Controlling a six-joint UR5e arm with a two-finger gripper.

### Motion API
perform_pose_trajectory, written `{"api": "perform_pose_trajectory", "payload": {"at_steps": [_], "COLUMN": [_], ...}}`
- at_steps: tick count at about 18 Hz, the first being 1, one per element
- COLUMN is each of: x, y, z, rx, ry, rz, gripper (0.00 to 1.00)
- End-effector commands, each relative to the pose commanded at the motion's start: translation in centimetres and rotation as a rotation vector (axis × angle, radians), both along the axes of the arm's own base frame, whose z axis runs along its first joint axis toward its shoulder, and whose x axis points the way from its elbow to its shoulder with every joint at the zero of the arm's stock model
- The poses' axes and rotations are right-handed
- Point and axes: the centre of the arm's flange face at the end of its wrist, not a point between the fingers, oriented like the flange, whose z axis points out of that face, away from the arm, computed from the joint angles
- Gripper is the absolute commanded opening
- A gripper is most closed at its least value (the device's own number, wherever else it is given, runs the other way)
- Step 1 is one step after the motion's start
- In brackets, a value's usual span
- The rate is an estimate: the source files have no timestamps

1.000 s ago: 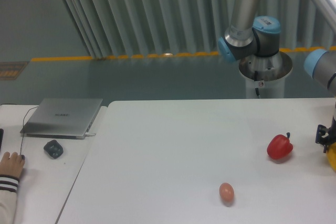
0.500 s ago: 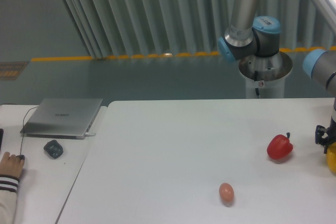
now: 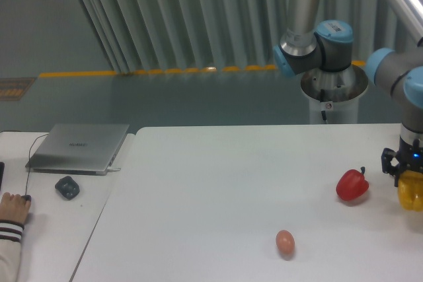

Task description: Place the yellow pepper in a basket

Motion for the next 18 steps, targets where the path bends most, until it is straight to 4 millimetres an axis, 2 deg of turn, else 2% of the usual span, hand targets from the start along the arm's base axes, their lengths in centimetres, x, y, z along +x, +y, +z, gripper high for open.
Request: {"api": "perform_pose_trajectory", "payload": {"at_steps": [2, 6, 10, 14, 18], "x": [-0.5, -3.7, -7.7, -11.3, -14.8], "y": [-0.8, -4.9, -10.3, -14.8, -19.0], "z": [1.8, 4.0, 4.1, 3.9, 2.5], "rx": [0.0, -0.021, -0.044, -0.062, -0.086], "ry": [0.015, 0.017, 0.027, 0.035, 0.025], "rz": [-0.035, -0.109, -0.193, -0.282, -0.403], "gripper": [0.62, 0.62, 0.62, 0.62, 0.62]}}
